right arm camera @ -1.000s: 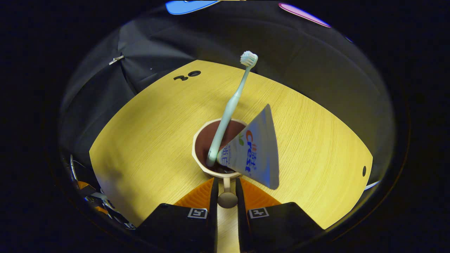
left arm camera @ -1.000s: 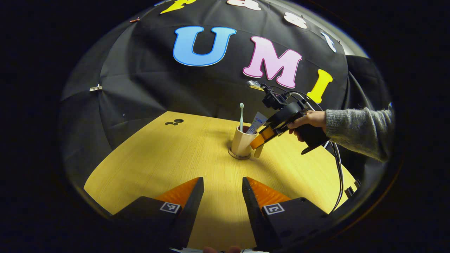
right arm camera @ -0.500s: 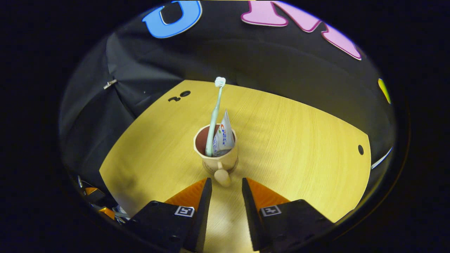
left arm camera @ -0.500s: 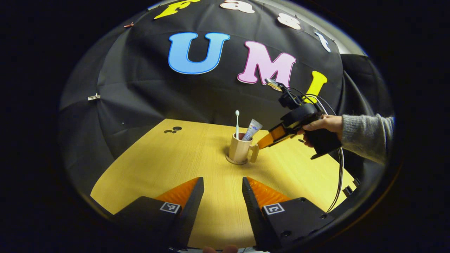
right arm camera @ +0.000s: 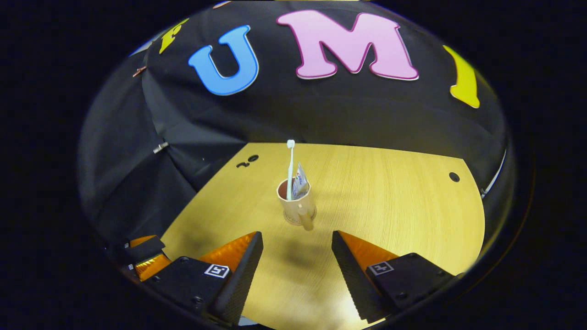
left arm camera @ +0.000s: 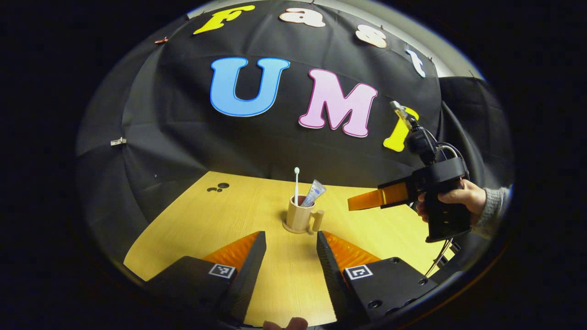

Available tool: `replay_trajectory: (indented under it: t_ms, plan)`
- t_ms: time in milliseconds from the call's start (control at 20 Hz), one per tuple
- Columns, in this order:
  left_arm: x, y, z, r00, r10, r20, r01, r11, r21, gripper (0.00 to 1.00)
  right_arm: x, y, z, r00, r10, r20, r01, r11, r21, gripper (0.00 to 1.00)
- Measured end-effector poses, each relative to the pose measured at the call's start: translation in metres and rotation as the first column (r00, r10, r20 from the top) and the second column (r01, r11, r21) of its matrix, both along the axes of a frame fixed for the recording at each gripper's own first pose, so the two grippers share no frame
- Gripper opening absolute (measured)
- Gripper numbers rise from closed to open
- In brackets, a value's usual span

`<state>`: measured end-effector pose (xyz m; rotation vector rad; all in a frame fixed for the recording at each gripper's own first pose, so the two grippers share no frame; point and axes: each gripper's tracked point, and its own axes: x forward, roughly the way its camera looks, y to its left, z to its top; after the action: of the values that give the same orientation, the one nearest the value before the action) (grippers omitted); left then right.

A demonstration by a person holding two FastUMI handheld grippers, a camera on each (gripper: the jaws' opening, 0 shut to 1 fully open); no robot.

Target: Put the toothbrush and toothpaste on the desktop into the cup, then pick up the cup and place it on the coaster on the desktop.

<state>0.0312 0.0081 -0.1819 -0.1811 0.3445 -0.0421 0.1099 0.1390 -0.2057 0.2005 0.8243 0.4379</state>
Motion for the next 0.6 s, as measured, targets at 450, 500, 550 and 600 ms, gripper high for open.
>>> replay_trajectory:
  t_ms: [450, 500, 550, 600]
  plan:
    - [-0.009, -0.013, 0.051, 0.993, -0.075, 0.087, 0.073, 0.997, 0.022, 0.73, -0.048, -0.034, 0.098, 0.97, -0.106, 0.219, 0.102, 0.994, 0.029, 0.93]
    - [-0.011, -0.013, 0.055, 0.993, -0.076, 0.095, 0.074, 0.997, 0.027, 0.73, -0.052, -0.037, 0.106, 0.966, -0.118, 0.23, 0.113, 0.993, 0.038, 0.93]
    - [-0.012, -0.012, 0.058, 0.992, -0.077, 0.1, 0.075, 0.997, 0.03, 0.73, -0.056, -0.039, 0.115, 0.961, -0.13, 0.244, 0.122, 0.991, 0.047, 0.93]
    - [-0.013, -0.013, 0.061, 0.992, -0.076, 0.105, 0.073, 0.997, 0.032, 0.73, -0.058, -0.042, 0.123, 0.956, -0.139, 0.26, 0.129, 0.99, 0.057, 0.93]
